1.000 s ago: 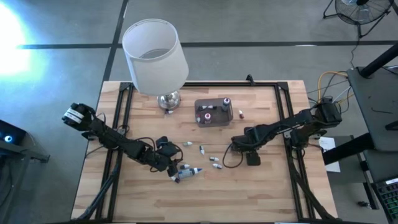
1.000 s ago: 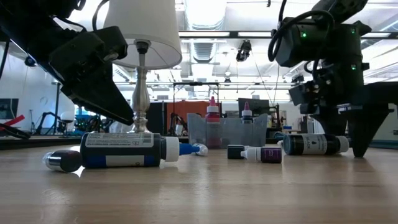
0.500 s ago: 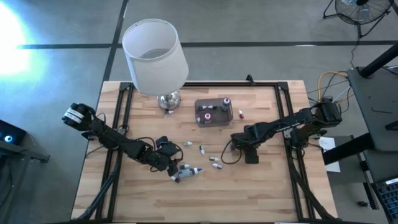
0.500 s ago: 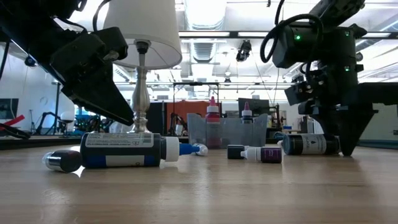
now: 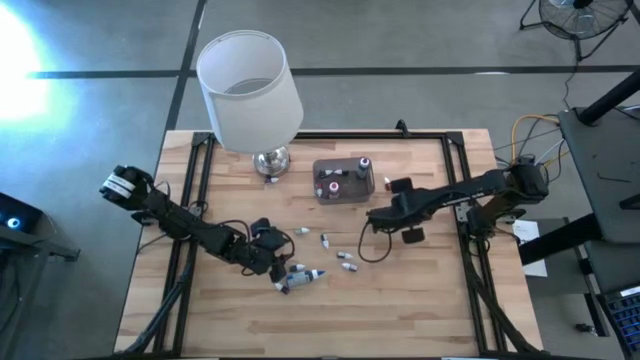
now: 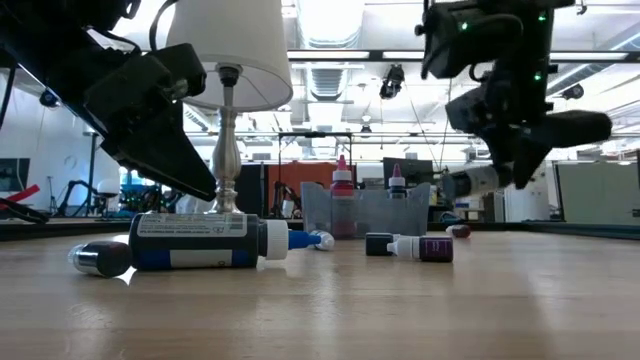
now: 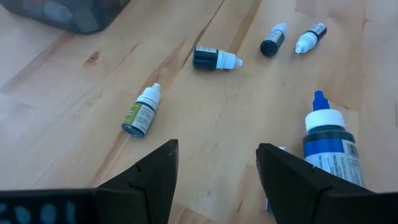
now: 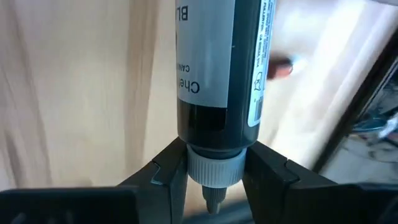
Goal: Pick & Place food coloring
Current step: Put the large black food coloring bottle into the bin
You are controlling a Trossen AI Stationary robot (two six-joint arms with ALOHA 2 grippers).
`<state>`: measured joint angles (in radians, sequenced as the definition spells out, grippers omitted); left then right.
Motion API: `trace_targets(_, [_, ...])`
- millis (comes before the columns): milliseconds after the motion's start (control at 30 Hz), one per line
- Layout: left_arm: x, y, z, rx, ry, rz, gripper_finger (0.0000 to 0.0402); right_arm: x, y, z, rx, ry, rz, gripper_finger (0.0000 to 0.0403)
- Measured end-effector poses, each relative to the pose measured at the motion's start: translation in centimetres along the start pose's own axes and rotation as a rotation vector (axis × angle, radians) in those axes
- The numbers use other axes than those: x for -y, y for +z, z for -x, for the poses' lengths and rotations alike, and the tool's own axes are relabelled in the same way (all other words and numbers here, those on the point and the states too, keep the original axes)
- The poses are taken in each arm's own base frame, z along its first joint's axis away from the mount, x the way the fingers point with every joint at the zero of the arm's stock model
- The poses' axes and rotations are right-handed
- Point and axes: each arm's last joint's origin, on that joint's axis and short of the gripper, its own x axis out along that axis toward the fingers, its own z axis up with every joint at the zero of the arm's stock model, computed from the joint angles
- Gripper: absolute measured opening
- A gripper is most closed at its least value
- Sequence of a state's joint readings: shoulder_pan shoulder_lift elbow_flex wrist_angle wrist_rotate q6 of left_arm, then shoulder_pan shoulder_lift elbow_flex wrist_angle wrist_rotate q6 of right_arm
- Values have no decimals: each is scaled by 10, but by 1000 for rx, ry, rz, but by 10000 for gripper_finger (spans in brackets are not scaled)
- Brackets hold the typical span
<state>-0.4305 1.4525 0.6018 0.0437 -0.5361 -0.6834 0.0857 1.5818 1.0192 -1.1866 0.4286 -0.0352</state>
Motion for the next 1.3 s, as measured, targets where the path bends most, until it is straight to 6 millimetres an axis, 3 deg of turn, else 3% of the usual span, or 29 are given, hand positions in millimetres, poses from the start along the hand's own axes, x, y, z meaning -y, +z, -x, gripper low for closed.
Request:
trace_targets(233, [-1,1,-1,6,12,4,194,-8,1,-17,-468,41,297,120])
trace_targets(400, [-2,1,-1,9,17,5,194,-19,8,-39,-593,48,348,118])
trace_targets(667, [-2,1,-1,8,17,5,194,-26,17,-55,-657,27,393,124])
trace_targets(900, [-2,1,-1,8,18,3,194,-20,21,-42,-592,12,355,133])
trace_targets(1300, [-3,1,-1,2,23,-24,194,-14,31,-33,-536,-2,359,189])
